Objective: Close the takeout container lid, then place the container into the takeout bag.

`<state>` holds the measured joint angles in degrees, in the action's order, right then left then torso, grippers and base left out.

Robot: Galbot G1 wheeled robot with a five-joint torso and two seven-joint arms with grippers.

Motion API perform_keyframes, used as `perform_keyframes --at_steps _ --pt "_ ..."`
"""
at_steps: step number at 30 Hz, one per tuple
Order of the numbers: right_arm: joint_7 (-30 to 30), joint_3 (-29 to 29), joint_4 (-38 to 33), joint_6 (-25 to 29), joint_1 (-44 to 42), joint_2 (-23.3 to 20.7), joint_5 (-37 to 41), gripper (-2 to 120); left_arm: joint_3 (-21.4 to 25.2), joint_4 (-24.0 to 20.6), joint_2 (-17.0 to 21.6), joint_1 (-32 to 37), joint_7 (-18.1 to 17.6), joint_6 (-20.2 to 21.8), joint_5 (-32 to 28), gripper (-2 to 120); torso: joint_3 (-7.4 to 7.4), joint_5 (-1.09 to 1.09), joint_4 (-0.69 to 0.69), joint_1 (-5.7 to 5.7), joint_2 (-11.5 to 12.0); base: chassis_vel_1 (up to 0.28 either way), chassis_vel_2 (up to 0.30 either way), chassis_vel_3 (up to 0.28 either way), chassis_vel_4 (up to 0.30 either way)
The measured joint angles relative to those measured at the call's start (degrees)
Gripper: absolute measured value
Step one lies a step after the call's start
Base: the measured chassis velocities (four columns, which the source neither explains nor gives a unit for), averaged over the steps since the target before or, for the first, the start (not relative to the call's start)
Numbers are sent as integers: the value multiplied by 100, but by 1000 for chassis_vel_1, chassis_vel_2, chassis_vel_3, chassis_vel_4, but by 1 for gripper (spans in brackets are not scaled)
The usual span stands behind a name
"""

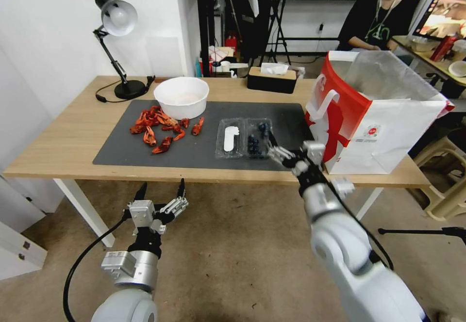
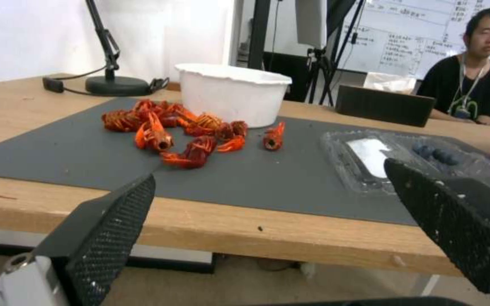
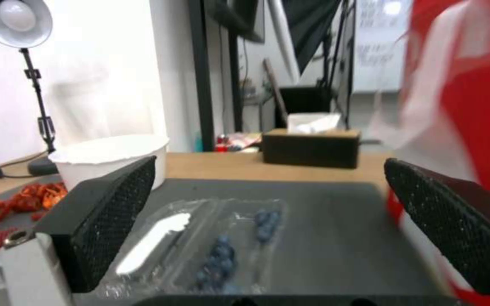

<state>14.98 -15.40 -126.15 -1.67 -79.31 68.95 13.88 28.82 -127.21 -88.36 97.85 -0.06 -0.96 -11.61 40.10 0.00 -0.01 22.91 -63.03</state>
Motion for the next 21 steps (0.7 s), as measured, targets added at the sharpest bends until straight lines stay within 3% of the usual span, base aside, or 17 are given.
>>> perform_keyframes --at_steps 9,21 --pt "478 116 -296 1104 -1690 485 -1594 100 -5 73 78 -2 -2 -77 -38 100 -1 -1 0 0 0 0 0 0 0" --pt "773 208 18 1374 -2110 691 -1880 100 -27 128 165 3 -29 -158 -56 100 1 0 2 1 0 0 0 0 0"
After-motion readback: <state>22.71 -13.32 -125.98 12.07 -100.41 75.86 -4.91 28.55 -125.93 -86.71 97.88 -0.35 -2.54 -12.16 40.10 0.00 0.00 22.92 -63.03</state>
